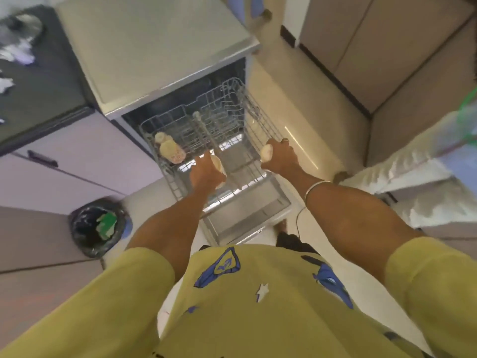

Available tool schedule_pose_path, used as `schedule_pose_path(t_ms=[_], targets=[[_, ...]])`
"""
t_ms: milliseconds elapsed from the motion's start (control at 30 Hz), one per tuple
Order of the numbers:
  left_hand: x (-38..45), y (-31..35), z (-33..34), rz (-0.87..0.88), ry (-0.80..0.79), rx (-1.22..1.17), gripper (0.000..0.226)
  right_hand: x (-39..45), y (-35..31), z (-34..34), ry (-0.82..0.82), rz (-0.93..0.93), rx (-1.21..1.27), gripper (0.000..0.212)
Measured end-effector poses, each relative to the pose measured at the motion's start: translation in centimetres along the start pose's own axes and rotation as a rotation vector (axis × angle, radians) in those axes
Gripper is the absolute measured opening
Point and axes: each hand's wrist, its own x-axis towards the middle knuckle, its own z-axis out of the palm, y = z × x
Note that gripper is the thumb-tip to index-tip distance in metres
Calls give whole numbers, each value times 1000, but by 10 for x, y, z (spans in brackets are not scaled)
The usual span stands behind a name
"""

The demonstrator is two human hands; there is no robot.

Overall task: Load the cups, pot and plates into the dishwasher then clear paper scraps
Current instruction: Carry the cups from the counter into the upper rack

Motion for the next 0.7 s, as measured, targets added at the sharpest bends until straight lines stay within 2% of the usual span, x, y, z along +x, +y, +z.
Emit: schedule_pose_path(t_ms=[133,300,433,600,700], targets=[[-1,4,1,-175,115,-126,94,39,-19,-14,-108,-202,-52,75],[-12,13,10,-382,253,-282,101,74,-46,-29,-184,-406,-153,80],[-29,11,23,-511,280,-372,105,83,-62,-22,-211,-450,-188,89],[-41,-2,31,-615,332,-380,89,85,-93,1,-295,-481,-182,90],[-43,-14,29,-596,362,-375,85,81,-114,17,-335,-489,-168,90]])
